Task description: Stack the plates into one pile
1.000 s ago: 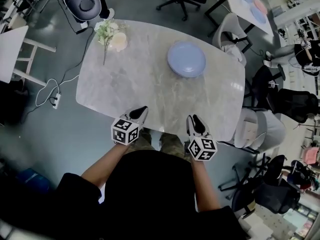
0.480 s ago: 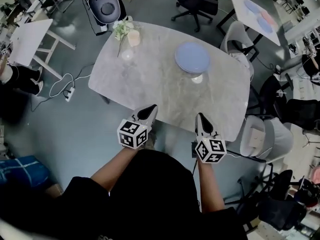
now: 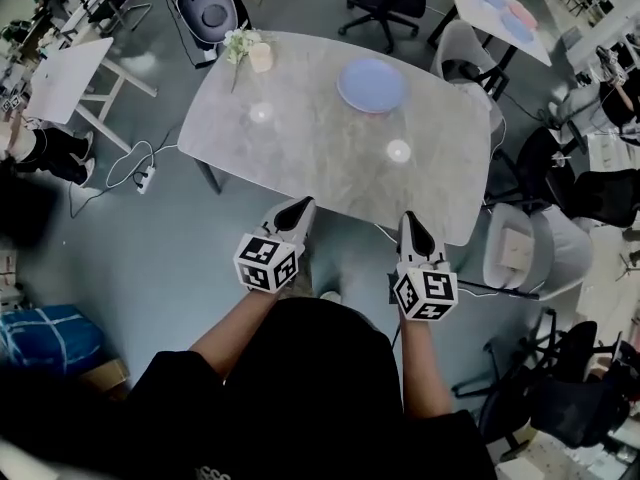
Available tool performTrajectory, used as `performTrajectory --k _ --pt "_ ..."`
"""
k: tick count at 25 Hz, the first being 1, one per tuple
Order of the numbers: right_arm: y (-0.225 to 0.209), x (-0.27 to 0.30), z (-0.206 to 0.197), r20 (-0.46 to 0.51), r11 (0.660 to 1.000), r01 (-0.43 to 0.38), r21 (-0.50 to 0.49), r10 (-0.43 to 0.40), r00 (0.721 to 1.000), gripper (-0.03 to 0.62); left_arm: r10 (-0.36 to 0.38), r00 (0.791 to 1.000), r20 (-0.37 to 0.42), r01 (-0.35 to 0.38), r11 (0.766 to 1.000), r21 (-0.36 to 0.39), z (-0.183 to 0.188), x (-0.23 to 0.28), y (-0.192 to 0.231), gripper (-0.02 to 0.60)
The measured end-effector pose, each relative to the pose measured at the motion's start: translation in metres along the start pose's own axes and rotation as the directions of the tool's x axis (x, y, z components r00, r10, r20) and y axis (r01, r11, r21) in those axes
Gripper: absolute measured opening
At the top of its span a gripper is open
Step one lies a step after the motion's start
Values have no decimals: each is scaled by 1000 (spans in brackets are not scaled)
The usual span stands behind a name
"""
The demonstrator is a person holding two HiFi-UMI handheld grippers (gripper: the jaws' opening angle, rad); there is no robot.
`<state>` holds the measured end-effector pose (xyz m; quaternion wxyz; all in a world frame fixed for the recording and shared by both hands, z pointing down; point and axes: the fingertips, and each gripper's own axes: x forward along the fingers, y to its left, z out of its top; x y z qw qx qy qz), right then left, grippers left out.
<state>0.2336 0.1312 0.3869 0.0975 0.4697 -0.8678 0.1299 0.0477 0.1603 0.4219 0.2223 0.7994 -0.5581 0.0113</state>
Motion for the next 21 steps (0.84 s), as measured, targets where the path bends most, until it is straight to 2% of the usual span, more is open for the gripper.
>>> performTrajectory --k 5,9,15,21 --pt "-6 -26 6 44 999 20 -38 -18 999 12 5 999 34 -7 998 64 7 -6 -20 15" --pt "-6 -35 -2 43 999 21 -38 -19 999 12 1 999 44 -6 993 114 10 -16 -32 15" --pt "-9 -45 2 66 999 44 -25 -42 997 12 -21 999 27 17 987 158 5 -23 -49 15" --pt "3 -52 -9 46 999 4 -50 -2 999 12 -28 999 25 23 981 192 3 -26 -55 15"
